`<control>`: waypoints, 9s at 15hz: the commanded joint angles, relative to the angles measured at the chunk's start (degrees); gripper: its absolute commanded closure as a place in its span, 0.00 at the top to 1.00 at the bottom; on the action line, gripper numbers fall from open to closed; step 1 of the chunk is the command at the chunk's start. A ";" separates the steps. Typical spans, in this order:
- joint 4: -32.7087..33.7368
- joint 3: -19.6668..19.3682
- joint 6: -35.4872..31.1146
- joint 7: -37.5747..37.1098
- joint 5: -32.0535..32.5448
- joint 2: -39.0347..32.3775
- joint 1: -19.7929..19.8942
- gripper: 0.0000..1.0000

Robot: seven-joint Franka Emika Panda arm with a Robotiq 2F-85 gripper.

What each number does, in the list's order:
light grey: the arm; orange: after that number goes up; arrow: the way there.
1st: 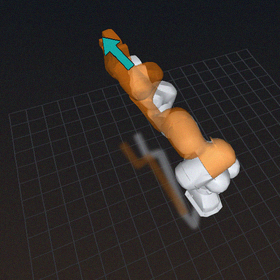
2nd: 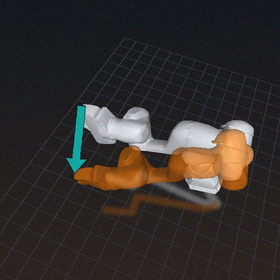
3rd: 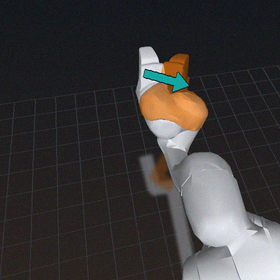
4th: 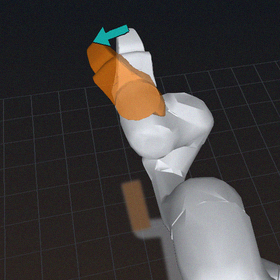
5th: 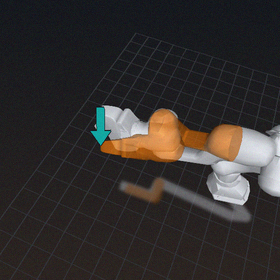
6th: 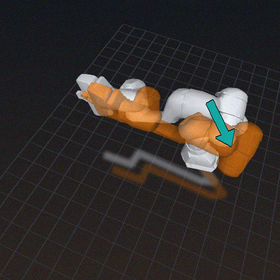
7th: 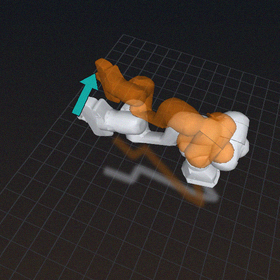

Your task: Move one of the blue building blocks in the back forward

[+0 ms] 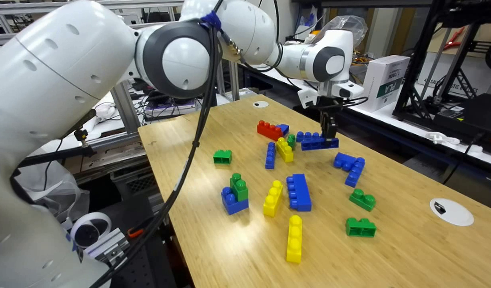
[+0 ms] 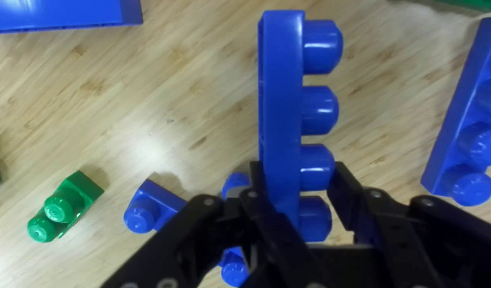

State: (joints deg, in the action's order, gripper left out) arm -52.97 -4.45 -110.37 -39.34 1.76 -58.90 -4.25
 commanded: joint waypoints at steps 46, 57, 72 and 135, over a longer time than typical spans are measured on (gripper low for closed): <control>-49.05 4.82 16.11 64.95 -33.74 33.28 10.77 0.18; -41.93 6.68 19.16 59.64 -30.82 25.48 9.73 0.18; -59.95 7.80 -0.23 59.54 -35.05 30.18 10.82 0.18; -51.25 8.07 7.79 86.62 -45.87 19.28 9.76 0.18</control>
State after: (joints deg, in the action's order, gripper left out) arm -105.92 3.54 -102.00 47.99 -45.22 -38.10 5.48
